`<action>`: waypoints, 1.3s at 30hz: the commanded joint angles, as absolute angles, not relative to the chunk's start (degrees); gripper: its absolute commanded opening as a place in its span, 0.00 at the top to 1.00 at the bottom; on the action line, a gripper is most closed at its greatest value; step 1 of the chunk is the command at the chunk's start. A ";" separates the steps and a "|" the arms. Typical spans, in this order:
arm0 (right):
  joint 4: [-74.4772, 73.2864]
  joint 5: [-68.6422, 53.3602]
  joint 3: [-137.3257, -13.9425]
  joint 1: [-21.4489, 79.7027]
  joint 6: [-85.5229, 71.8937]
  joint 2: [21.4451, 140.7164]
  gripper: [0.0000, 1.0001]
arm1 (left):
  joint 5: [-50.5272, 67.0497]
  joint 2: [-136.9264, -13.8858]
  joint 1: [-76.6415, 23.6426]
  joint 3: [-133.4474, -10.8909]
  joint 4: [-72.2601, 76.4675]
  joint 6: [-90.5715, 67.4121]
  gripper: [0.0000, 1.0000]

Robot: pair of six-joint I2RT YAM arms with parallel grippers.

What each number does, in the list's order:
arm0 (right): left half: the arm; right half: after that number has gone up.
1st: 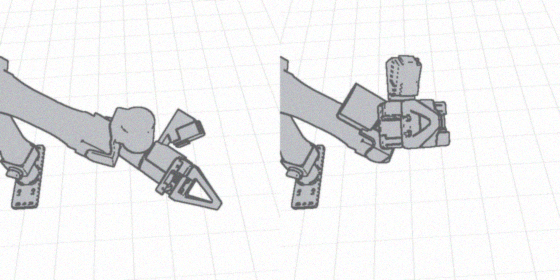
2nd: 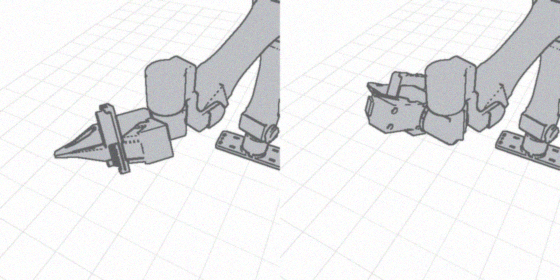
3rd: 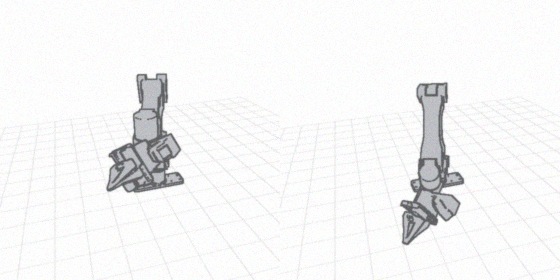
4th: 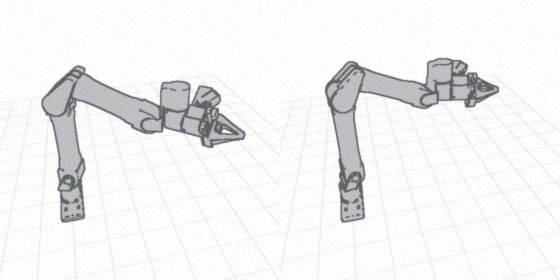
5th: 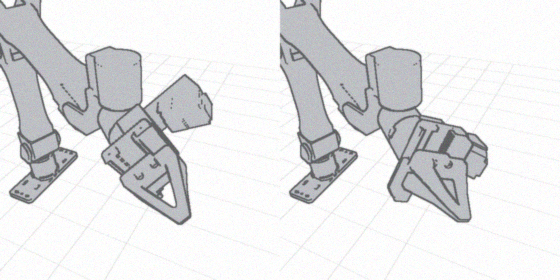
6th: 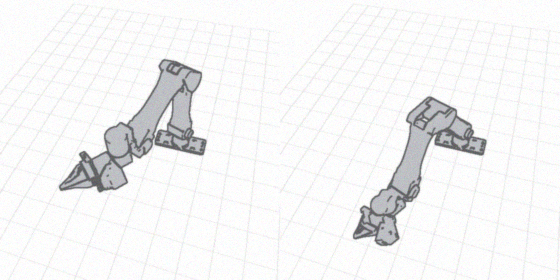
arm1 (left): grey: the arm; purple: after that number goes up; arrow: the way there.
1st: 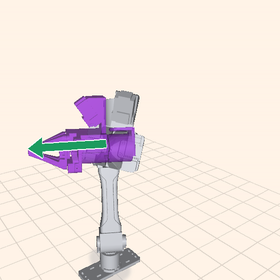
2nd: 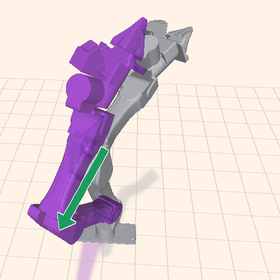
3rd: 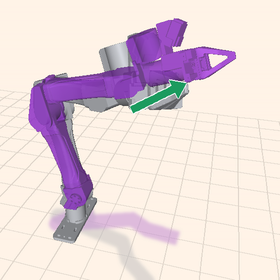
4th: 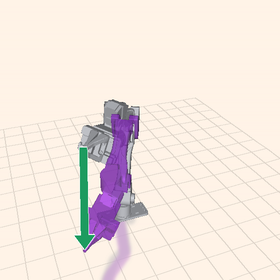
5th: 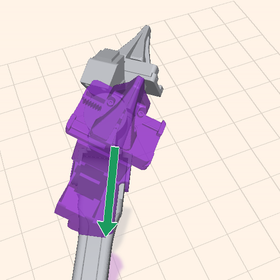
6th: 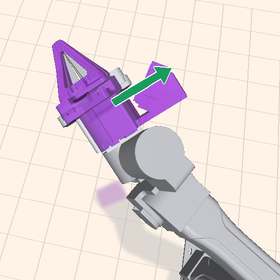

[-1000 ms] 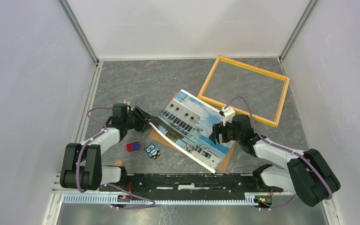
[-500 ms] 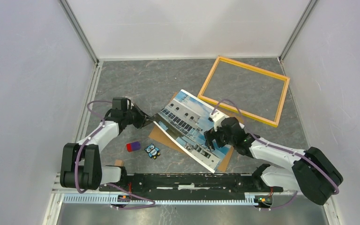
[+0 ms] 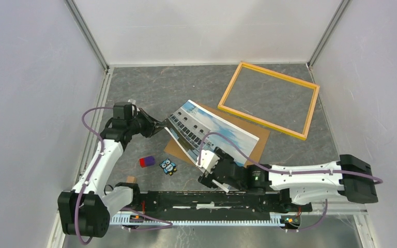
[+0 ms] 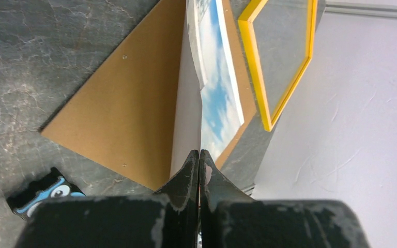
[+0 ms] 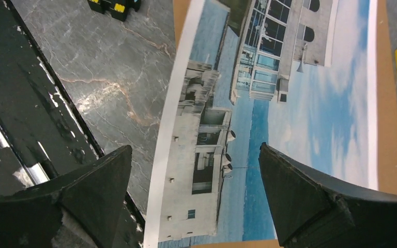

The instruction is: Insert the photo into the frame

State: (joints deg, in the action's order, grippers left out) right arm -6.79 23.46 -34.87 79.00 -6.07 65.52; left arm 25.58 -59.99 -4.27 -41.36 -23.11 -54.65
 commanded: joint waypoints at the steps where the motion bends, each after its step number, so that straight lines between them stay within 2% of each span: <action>1: -9.78 36.78 -39.89 84.12 -7.97 69.99 0.02 | 25.07 -57.95 -4.40 -47.73 -30.02 -59.15 0.98; 9: -10.78 45.66 -42.30 91.33 -11.26 77.90 0.03 | 24.30 -56.77 -4.29 -56.26 -33.45 -63.04 0.98; 17: -20.84 59.45 -46.31 94.94 -19.74 85.14 0.06 | 24.93 -57.03 -4.25 -58.91 -33.86 -66.00 0.98; 26: -19.49 62.65 -40.26 94.86 -22.88 78.72 0.25 | 20.61 -56.84 -3.85 -64.37 -38.04 -63.83 0.98; 33: -7.23 58.43 -29.62 91.41 -15.58 67.90 0.36 | 20.73 -57.22 -3.17 -65.69 -38.56 -63.65 0.98; 39: 2.12 53.73 -24.60 90.08 -7.70 60.24 0.52 | 20.64 -57.46 -2.62 -66.92 -38.93 -63.37 0.98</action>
State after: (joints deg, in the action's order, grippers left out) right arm -8.36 56.99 -26.15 90.11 -14.06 64.10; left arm 20.99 -57.60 -3.25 -63.55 -38.72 -63.35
